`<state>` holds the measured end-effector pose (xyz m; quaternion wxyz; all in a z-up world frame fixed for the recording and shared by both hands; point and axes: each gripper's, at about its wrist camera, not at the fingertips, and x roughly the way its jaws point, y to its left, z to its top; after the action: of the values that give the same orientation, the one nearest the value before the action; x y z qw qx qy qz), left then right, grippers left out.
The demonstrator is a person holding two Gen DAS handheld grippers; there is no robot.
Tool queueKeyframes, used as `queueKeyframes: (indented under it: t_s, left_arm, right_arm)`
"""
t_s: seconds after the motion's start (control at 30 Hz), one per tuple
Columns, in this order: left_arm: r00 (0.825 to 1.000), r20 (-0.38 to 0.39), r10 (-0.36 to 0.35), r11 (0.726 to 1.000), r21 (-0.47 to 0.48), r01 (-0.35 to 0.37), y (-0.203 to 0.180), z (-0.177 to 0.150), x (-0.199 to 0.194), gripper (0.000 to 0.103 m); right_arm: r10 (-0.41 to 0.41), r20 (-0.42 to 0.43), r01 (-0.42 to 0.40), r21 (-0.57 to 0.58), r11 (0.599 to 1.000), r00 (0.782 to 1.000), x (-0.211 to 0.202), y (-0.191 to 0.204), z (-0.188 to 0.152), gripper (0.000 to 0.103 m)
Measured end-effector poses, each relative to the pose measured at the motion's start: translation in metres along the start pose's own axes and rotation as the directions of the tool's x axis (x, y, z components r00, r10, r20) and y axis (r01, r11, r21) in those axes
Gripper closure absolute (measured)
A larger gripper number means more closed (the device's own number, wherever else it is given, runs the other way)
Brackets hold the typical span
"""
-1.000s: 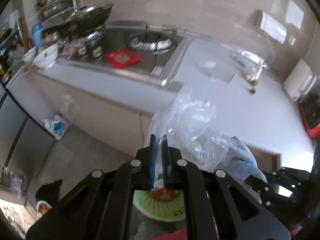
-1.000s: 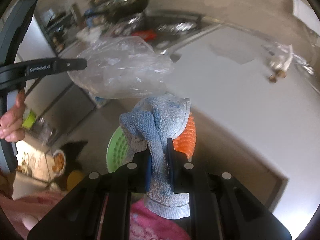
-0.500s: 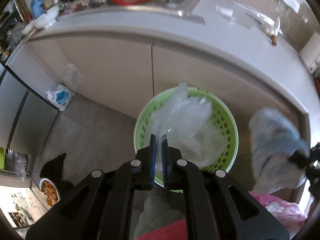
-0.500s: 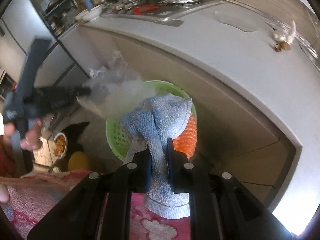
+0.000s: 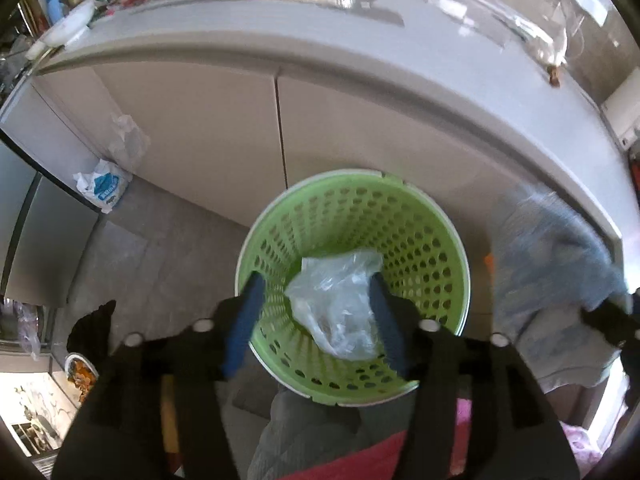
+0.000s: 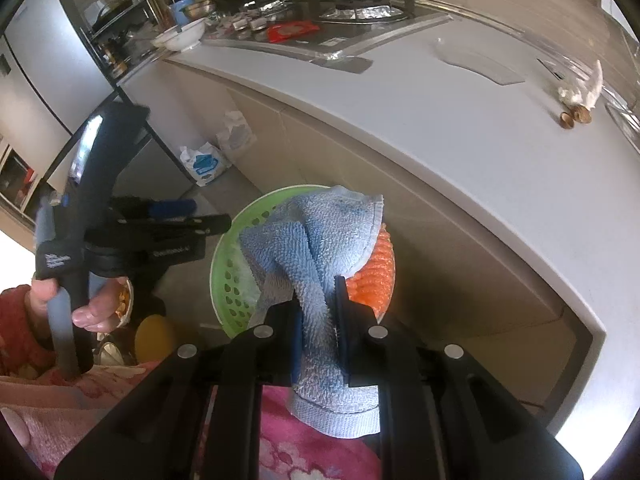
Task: Collect trash
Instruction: 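Carry the blue towel and plastic bag over the green basket and release both, then grasp the small brown nut with the right tool while the left tool grasps the walnut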
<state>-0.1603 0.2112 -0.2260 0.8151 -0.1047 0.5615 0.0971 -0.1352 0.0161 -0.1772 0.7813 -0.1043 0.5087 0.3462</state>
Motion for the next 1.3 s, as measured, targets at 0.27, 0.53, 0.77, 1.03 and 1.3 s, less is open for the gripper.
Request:
queueKeyframes:
  t_s: [0.27,0.53,0.77,1.03,1.3]
  left_arm:
    - [0.996,0.078,0.038,0.998,-0.051,-0.034,0.018,0.013,-0.035,0.030]
    - [0.986,0.151,0.076,0.995,-0.069,-0.067,0.029,0.036,-0.065,0.028]
    - [0.983,0.181,0.039,0.999,-0.019,-0.036,0.008,0.062,-0.070,0.026]
    - [0.977,0.212,-0.014,0.996,0.090,-0.005,-0.043,0.110,-0.065,0.023]
    - [0.976,0.206,-0.077,0.983,0.179,0.040,-0.120,0.181,-0.035,0.018]
  right_arm:
    - [0.043,-0.041,-0.043,-0.013,0.999,0.998,0.021,0.002,0.008,0.086]
    - [0.072,-0.069,-0.076,-0.057,0.995,0.995,0.049,0.011,0.017,0.048]
    - [0.020,0.021,-0.020,0.001,1.000,1.000,0.026,-0.021,0.037,0.043]
    - [-0.180,0.144,0.155,0.169,0.973,0.973,-0.006,-0.125,0.078,0.043]
    - [-0.298,0.179,0.240,0.286,0.928,0.938,-0.009,-0.208,0.112,0.043]
